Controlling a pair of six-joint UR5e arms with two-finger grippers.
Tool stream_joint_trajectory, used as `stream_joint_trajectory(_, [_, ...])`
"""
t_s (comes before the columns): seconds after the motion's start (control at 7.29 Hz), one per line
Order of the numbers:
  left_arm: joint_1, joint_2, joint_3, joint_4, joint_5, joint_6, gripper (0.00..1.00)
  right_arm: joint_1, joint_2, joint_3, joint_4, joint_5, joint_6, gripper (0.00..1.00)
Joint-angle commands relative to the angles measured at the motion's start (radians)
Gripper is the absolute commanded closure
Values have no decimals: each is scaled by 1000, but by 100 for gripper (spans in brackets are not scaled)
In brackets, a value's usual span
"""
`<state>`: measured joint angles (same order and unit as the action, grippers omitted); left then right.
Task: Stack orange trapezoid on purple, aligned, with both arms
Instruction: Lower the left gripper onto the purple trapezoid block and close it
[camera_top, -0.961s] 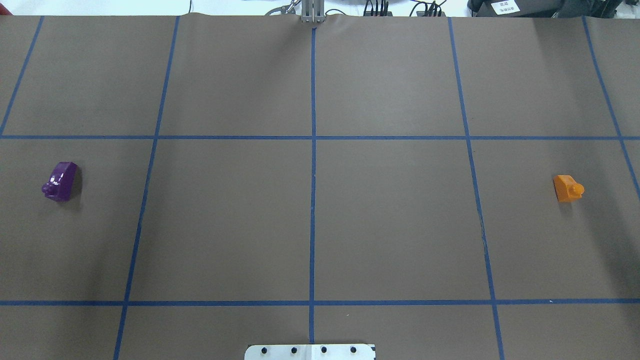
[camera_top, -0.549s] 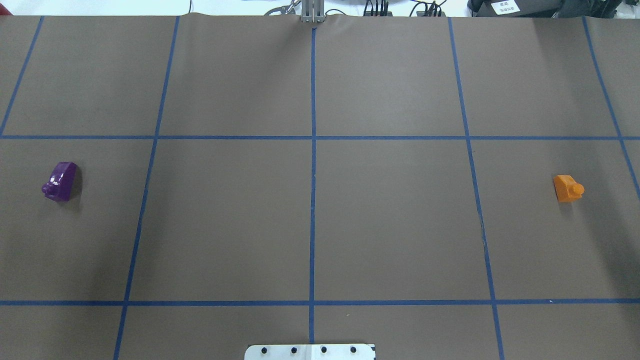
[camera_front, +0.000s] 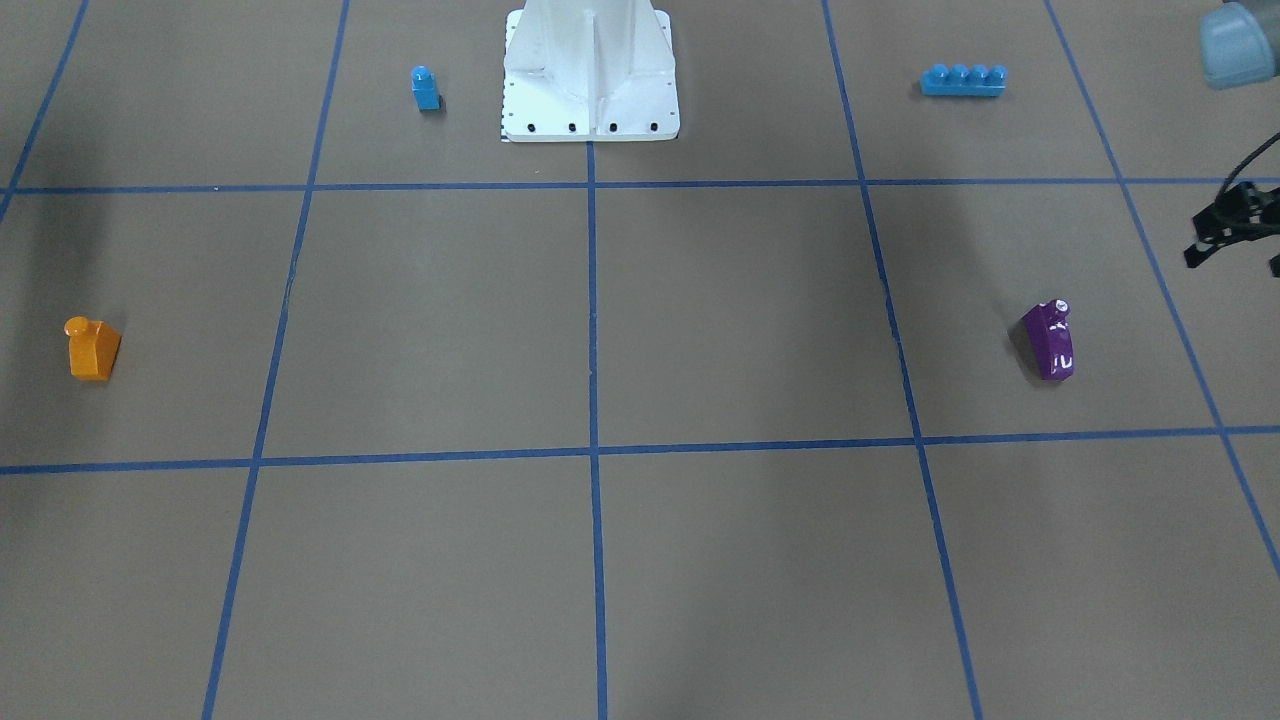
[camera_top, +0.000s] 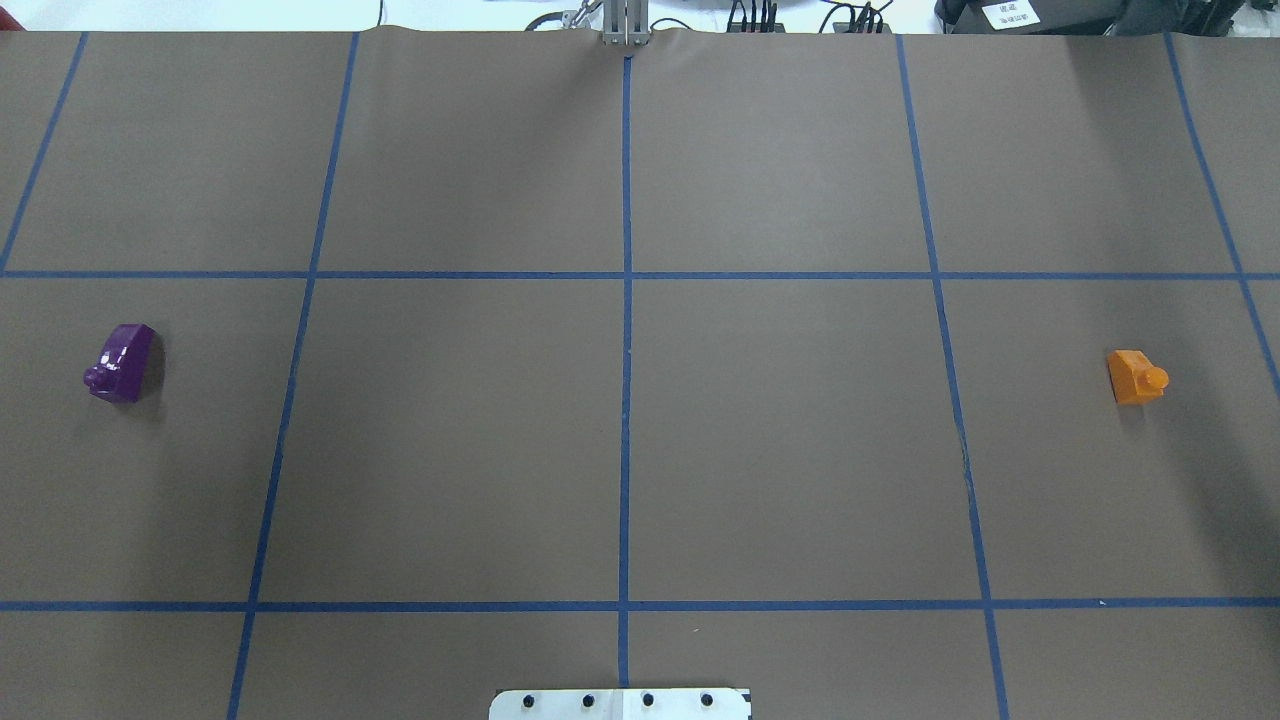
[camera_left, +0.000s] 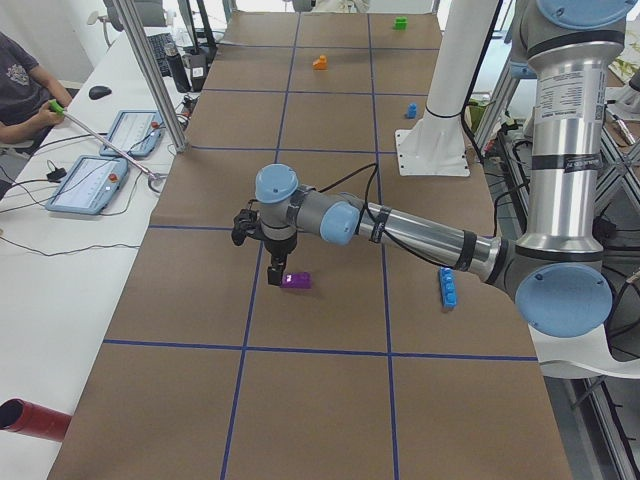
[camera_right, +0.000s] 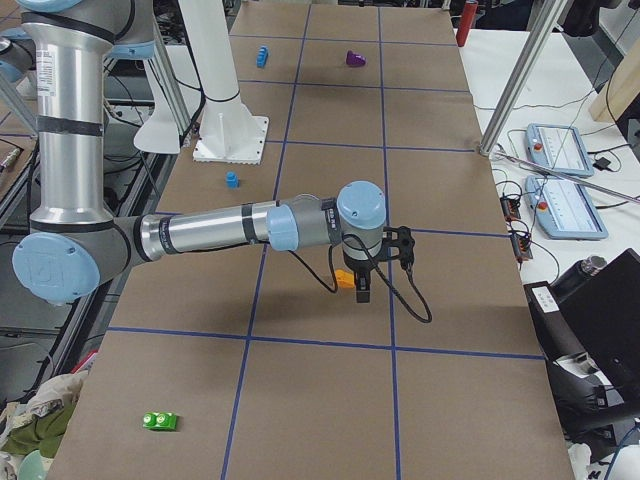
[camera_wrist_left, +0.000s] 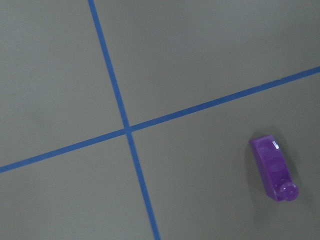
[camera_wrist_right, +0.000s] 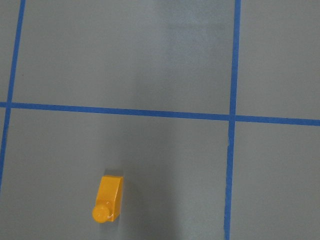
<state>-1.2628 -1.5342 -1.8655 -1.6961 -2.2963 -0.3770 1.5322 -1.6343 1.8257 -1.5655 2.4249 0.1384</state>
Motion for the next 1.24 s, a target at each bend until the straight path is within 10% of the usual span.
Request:
stream_joint_trajectory(0.0, [163,29,20,-135,104,-268,0,-1,-1,-5,-1,-1,18,0])
stream_joint_trajectory(0.41, [245,22,156,-366,139,-425,0,0,2,-3,-1,2,23,0])
stream_joint_trajectory(1.1, [316,-29,230,-376,204,-441,7,0,7,-2,-1,3,30,0])
